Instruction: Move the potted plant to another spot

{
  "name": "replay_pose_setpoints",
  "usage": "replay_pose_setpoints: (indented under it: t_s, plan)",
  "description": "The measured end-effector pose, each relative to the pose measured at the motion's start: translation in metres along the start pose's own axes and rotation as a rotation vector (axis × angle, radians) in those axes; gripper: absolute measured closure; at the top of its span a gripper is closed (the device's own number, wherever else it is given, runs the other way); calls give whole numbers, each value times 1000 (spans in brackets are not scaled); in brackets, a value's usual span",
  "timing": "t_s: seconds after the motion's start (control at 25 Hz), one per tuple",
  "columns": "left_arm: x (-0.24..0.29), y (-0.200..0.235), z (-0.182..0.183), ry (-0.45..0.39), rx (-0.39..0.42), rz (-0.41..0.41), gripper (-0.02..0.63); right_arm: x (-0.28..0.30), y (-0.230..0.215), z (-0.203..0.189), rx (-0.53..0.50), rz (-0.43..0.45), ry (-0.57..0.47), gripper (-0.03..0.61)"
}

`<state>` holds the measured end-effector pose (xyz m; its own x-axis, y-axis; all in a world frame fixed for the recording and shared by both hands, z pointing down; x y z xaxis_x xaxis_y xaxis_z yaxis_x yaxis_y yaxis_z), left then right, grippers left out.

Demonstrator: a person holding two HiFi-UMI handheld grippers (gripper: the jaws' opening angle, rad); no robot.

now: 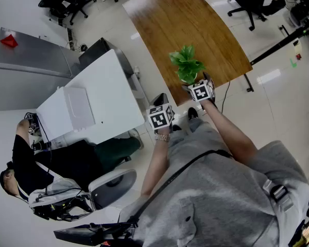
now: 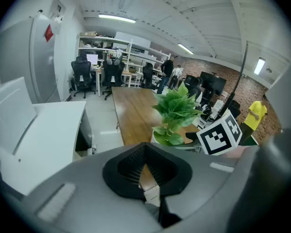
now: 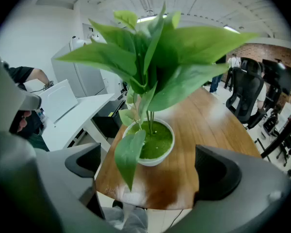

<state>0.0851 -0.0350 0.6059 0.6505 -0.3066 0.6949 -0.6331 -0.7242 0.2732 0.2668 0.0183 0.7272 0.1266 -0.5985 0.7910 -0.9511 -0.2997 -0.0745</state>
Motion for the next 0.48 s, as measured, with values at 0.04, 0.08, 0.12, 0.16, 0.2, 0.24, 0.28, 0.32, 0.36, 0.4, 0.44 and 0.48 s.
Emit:
replay_pose_setpoints:
  t_s: [0.04, 0.08, 0.12, 0.16, 0.2, 0.24, 0.28, 0.32, 0.36, 0.4, 0.44, 0.48]
  plan:
    - [2, 3, 0, 5, -7, 3, 598, 8, -1, 4, -19, -8, -2, -8]
    - [4, 6, -1, 10, -14, 7, 598, 16, -2, 8, -37, -18, -2, -8]
    - [6, 9, 0, 13, -20, 11, 598, 25, -4, 12, -52, -30, 1, -8]
    - [8, 12, 0, 12, -27, 14, 598, 33, -7, 15, -62, -44, 6, -8]
    - [8, 14, 2, 10, -33, 17, 598, 42, -10, 18, -67, -59, 13, -8]
    - [8, 17, 3, 7, -36, 18, 598, 50, -12, 22, -75, -72, 17, -8]
    - [8, 20, 3, 6, -37, 20, 598, 57, -14, 25, -86, -83, 22, -8]
    - [7, 23, 3, 8, -38, 22, 598, 64, -14, 26, -93, -87, 32, -8]
    - [7, 27, 3, 12, -40, 24, 598, 71, -14, 26, -98, -85, 44, -8]
    - [6, 31, 4, 13, -45, 25, 598, 76, -14, 24, -99, -83, 65, -8]
    - [6, 35, 5, 11, -51, 24, 598, 79, -14, 20, -99, -86, 94, -6]
    - [5, 39, 7, 7, -54, 23, 598, 81, -15, 15, -101, -92, 123, -6]
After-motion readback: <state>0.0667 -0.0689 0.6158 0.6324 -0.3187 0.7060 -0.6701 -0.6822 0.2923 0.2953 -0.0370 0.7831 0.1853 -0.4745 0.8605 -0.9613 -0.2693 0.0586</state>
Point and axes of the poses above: the fingertips, and each gripper's own axes: x forward along the fingers, y to its left, z out of its top, the point moved 5 cm from there along -x, backward along the fingers, and after that the axes turned 4 degrees about -z, right-handed, at the moved point
